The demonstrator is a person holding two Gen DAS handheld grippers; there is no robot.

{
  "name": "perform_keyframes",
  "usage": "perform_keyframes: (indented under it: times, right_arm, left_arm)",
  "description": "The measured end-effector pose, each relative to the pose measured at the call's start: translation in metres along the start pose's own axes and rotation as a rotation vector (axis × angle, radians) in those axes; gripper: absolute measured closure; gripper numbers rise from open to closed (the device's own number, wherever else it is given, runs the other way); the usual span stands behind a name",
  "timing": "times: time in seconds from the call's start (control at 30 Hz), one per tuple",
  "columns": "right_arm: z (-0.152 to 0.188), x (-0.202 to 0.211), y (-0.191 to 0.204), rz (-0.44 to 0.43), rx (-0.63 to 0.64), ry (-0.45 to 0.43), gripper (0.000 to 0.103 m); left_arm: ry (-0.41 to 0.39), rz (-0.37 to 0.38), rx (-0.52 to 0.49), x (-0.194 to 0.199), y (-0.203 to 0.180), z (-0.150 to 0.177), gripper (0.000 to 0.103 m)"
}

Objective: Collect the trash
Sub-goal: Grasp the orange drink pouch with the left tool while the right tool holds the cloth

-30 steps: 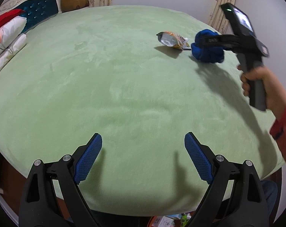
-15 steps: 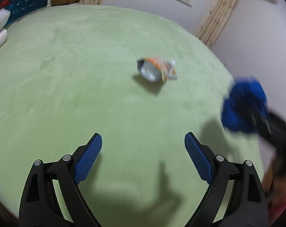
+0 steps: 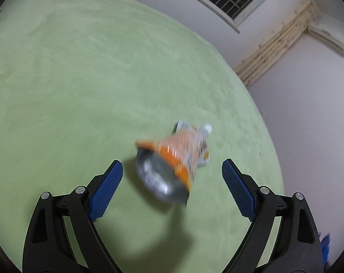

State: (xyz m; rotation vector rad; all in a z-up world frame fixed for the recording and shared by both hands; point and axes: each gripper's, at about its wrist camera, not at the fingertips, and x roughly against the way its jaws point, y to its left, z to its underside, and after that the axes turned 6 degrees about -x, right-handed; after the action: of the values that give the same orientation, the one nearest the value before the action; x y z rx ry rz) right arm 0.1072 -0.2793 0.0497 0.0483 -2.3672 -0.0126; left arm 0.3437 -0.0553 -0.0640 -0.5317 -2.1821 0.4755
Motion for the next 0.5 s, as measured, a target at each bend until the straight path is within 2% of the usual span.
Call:
perform_keyframes:
  times: [0.07, 0.1, 0.13, 0.17, 0.3, 0.5]
  right_arm:
    - [0.001, -0.001, -0.001, 0.003, 0.000, 0.001, 0.054]
    - [0.003, -0.001, -0.001, 0.009, 0.001, 0.001, 0.054]
    - [0.003, -0.002, -0.002, 0.011, 0.000, 0.001, 0.054]
    - [0.004, -0.002, -0.004, 0.011, -0.003, 0.004, 0.054]
    - [0.006, -0.003, -0.007, 0.014, -0.011, 0.005, 0.054]
    - [0.007, 0.002, -0.005, 0.013, -0.027, -0.007, 0.054]
  left_arm:
    - [0.004, 0.011, 0.053, -0.010, 0.006, -0.006, 0.016]
    - [0.007, 0.025, 0.071, -0.013, 0.008, -0.008, 0.020]
    - [0.015, 0.023, 0.081, -0.016, 0.008, -0.009, 0.027]
    - [0.030, 0.022, 0.078, -0.021, 0.006, -0.011, 0.046]
    - [0.034, 0.001, 0.028, -0.020, -0.004, -0.010, 0.053]
    - [0.026, -0.013, -0.060, -0.001, -0.019, -0.007, 0.056]
